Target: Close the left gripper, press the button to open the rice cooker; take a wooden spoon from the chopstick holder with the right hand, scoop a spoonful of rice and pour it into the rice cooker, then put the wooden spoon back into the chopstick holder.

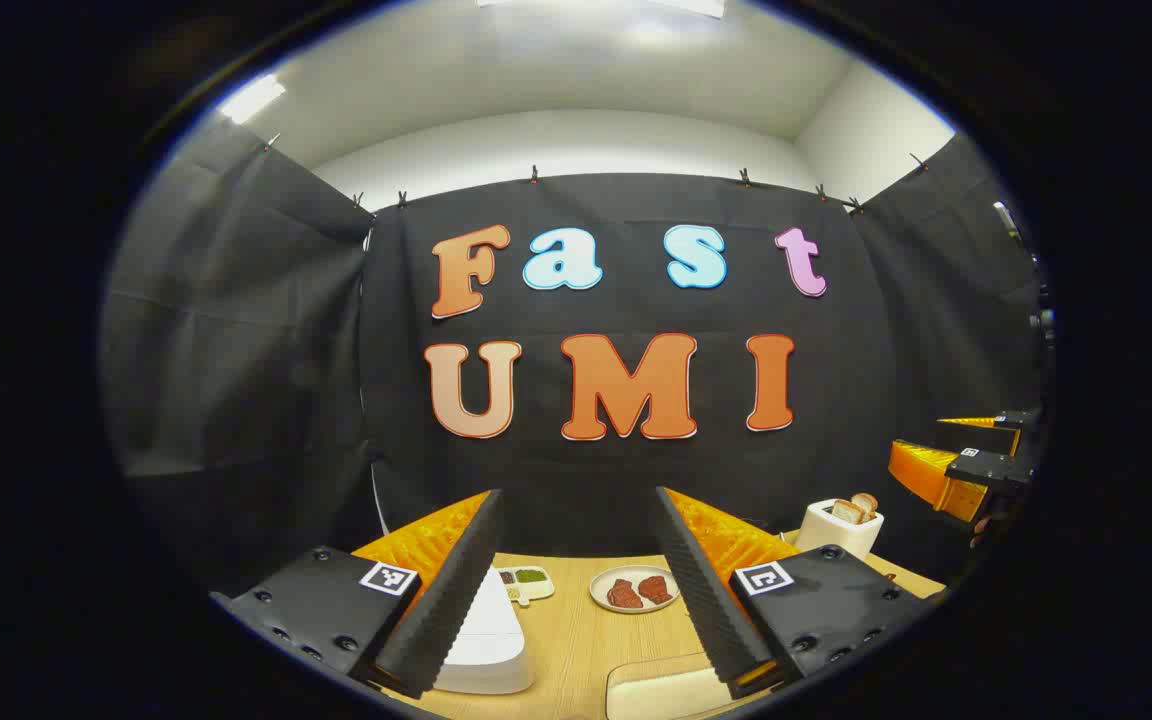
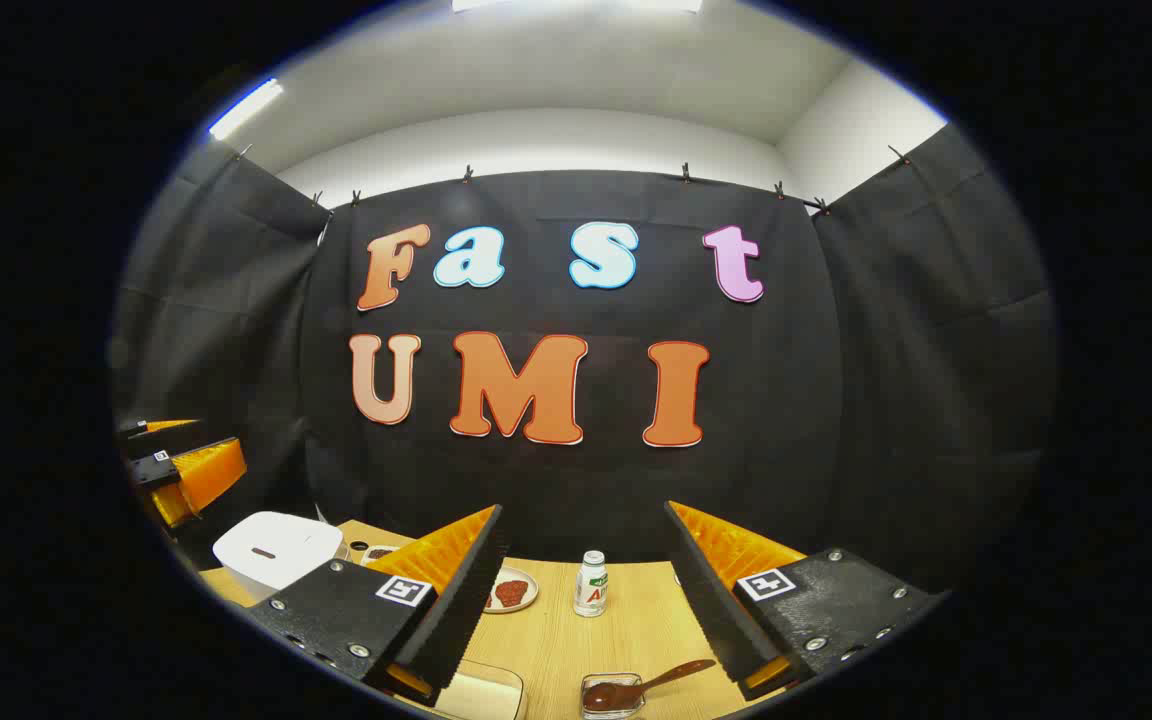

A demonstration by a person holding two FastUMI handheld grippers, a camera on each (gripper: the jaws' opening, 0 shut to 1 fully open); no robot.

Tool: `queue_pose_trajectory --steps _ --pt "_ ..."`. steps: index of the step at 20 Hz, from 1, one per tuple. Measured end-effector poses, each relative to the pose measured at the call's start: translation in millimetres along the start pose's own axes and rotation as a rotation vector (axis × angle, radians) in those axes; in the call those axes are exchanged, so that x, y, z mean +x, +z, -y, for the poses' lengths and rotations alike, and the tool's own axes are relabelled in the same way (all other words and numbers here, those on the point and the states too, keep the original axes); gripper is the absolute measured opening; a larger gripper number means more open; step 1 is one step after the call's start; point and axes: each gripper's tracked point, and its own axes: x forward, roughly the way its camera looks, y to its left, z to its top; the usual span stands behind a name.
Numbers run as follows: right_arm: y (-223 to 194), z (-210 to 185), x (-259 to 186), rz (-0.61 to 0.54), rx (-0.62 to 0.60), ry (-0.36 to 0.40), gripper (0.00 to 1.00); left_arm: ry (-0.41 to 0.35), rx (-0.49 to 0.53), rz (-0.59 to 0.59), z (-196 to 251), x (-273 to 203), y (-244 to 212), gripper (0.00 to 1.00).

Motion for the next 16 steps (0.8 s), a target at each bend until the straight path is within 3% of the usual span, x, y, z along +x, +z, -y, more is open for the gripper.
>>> queue_pose_trajectory --steps 2,3,4,10,11,12,15,16 --pt "-0.9 -1.7 -3.7 0.000 0.005 0.004 0.95 0.003 -0.005 -0.002 -0.8 -0.5 1.1 1.00" --pt "-1.8 -3.5 -4.0 -0.001 0.009 0.008 1.00 0.005 -0.008 -0.003 -1.9 -0.4 1.8 1.00" --pt "-2.3 -4.9 -4.8 -0.003 0.010 0.011 0.95 0.006 -0.011 -0.004 -2.1 -0.1 2.5 1.00" --pt "-6.4 -9.2 -11.2 -0.014 -0.001 0.027 0.95 -0.004 -0.049 -0.042 0.6 -3.2 -5.2 1.00" --pt "-8.0 -9.0 -12.7 -0.017 -0.002 0.027 1.00 0.000 -0.052 -0.045 -1.6 -3.0 -4.5 1.00" --pt "-9.2 -9.7 -12.8 -0.021 -0.002 0.029 0.95 0.005 -0.056 -0.045 -3.1 -3.6 -4.1 1.00" --pt "-11.4 -10.2 -14.5 -0.027 -0.007 0.029 0.95 0.018 -0.055 -0.037 -11.5 -2.5 2.5 0.99" --pt "-12.9 -9.5 -14.3 -0.032 -0.007 0.026 1.00 0.024 -0.052 -0.035 -15.2 -2.0 3.1 1.00"
